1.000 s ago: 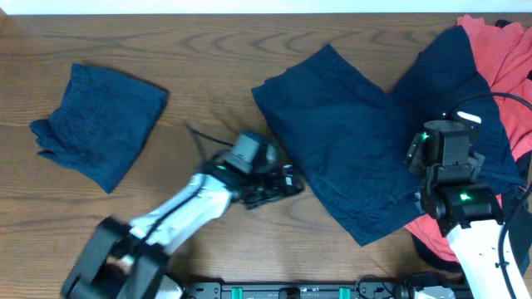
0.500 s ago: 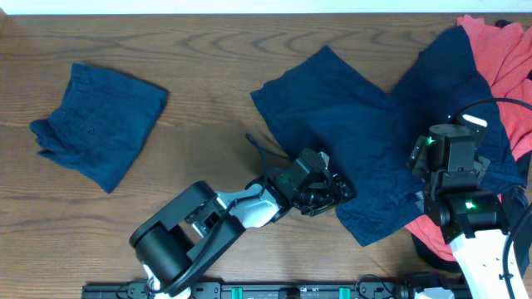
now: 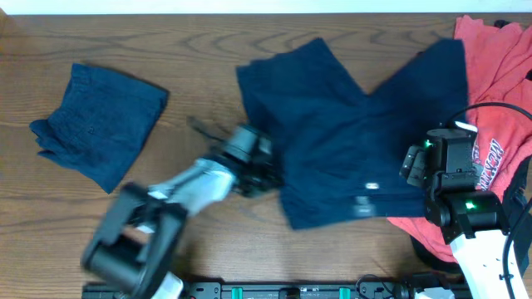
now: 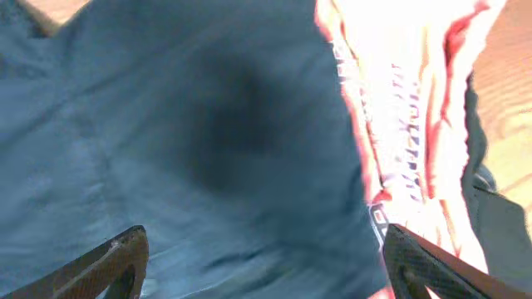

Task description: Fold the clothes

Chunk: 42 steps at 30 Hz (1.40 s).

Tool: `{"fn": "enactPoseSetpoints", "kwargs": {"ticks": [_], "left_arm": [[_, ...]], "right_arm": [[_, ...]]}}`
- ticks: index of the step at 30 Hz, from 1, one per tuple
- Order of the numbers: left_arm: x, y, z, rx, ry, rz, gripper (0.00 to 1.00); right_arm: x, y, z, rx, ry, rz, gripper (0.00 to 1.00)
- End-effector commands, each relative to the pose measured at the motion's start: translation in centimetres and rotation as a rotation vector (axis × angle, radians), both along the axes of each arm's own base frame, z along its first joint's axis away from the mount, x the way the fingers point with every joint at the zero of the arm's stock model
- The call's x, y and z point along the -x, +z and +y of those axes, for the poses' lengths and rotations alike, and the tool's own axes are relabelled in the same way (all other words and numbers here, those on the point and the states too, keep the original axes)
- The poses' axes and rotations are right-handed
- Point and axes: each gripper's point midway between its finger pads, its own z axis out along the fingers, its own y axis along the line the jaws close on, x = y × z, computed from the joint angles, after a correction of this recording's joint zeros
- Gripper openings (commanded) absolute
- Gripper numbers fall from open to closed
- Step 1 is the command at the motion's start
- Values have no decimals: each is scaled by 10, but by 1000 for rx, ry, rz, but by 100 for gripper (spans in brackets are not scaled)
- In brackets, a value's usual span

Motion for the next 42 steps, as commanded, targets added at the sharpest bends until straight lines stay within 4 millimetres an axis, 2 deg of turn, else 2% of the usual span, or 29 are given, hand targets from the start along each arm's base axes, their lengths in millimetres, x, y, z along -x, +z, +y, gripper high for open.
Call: {"fn": "enactPoseSetpoints", "kwargs": {"ticks": [1,3,4,5,6,7,8,9,10,12,13,14,16,20,23,26,27,29,32,36,40,42], "left_arm": [[-70,48,75,-65,87,-247,6],[-100,74,120,-69,222,-295,6],[-108,82,135,-72,261,-308,7],[-114,89,149,-72,300,-316,16],[-117,95,160,-60,326,-318,32],[-116,99,164,-39,336,-313,41],[-114,101,164,-11,335,-304,45],[-108,101,160,22,328,-274,45],[-100,99,155,44,317,-230,45],[-80,93,142,56,268,-151,45],[-69,89,134,49,225,-122,45],[-53,84,119,37,137,-96,45],[-38,80,98,31,38,-86,45],[-18,67,60,-25,-110,-106,45],[-9,59,31,-58,-189,-136,46],[0,60,-5,-35,-296,-205,46],[3,60,-16,-36,-327,-227,47],[7,56,-30,-58,-338,-238,47],[14,50,-46,-69,-334,-225,52],[25,35,-65,-65,-384,-211,53],[36,11,-68,-90,-389,-130,54],[39,1,-67,-102,-392,-100,57]], "right_arm": [[-2,-4,7,-50,16,11,89],[-3,-10,12,-73,34,32,94],[-4,-12,14,-81,44,40,94],[-4,-15,18,-91,68,57,94],[-4,-19,21,-98,88,74,91],[-4,-23,25,-108,110,91,87],[-5,-27,28,-118,128,107,80],[-5,-32,31,-130,141,128,69],[-5,-37,33,-138,144,149,58],[-6,-48,35,-149,148,188,27],[-7,-54,37,-157,152,210,20],[-9,-65,39,-168,156,245,17],[-11,-78,43,-186,162,286,13],[-15,-110,47,-204,162,377,11],[-14,-136,45,-187,177,462,17],[-10,-158,38,-178,151,529,17],[-8,-165,34,-182,137,550,13],[-4,-176,28,-192,103,585,9],[2,-186,15,-203,42,617,10],[11,-190,-25,-160,-132,624,15],[20,-188,-71,-109,-282,606,19],[31,-183,-101,-69,-425,582,22]]}}
